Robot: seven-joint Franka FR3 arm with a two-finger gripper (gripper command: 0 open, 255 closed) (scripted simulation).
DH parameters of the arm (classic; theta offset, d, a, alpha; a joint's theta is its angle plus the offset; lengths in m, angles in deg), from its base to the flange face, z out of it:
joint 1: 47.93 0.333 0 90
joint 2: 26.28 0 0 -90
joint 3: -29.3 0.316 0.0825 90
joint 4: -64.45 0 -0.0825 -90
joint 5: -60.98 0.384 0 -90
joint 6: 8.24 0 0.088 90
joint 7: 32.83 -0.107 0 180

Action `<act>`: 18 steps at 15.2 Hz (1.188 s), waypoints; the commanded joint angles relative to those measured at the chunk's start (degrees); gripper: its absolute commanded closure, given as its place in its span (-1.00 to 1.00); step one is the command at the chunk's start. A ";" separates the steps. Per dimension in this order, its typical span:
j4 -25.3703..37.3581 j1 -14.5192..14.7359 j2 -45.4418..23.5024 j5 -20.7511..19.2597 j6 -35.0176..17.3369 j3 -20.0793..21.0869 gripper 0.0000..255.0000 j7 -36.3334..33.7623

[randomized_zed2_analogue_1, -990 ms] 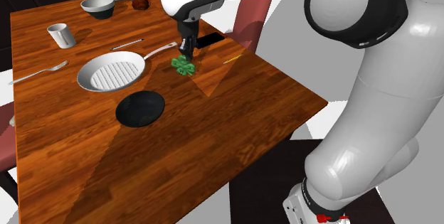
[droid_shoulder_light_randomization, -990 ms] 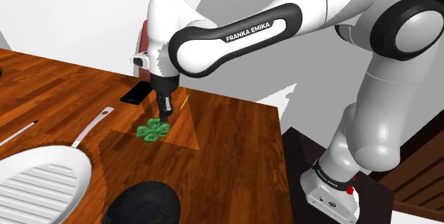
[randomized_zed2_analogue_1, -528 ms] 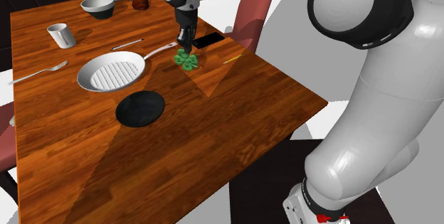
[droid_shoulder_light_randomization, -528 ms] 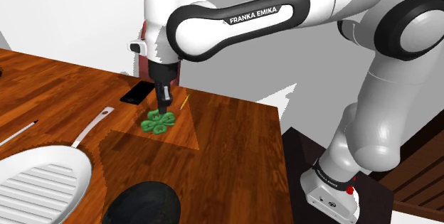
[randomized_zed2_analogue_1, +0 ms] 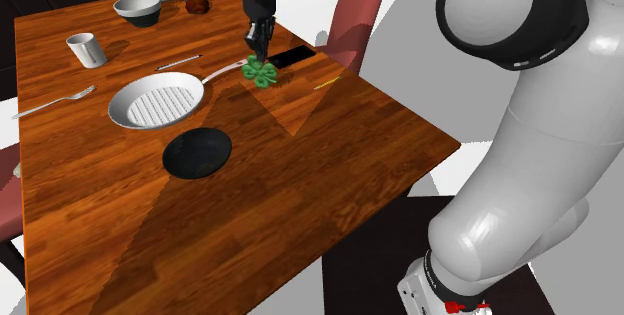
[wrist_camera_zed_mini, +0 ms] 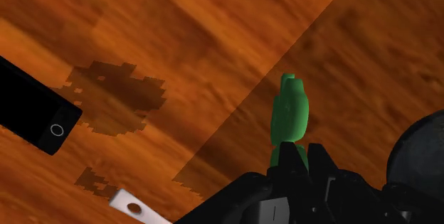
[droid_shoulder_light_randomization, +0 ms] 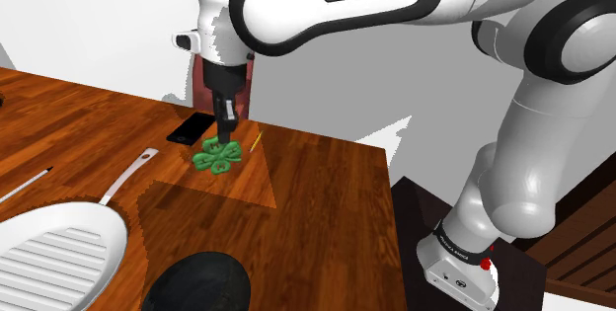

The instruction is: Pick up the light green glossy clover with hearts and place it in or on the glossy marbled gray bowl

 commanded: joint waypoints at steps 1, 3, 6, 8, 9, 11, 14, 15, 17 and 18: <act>1.34 0.02 0.17 0.05 1.51 0.03 1.00 -0.04; 1.46 0.66 0.79 0.11 2.17 0.51 1.00 -1.18; 0.64 2.62 2.27 0.17 2.64 1.97 1.00 -4.65; 0.46 3.97 2.98 0.13 3.06 2.98 1.00 -7.06; 0.48 4.66 3.25 0.07 3.30 3.51 1.00 -8.28; 0.74 6.06 3.62 -0.10 3.84 4.57 1.00 -10.80; 1.68 8.24 3.71 -0.57 4.80 6.22 1.00 -14.70; 2.14 9.01 3.62 -0.78 5.16 6.76 1.00 -16.04; 3.29 10.60 3.23 -1.31 5.94 7.85 1.00 -18.76; 3.98 11.43 2.94 -1.63 6.37 8.39 1.00 -20.15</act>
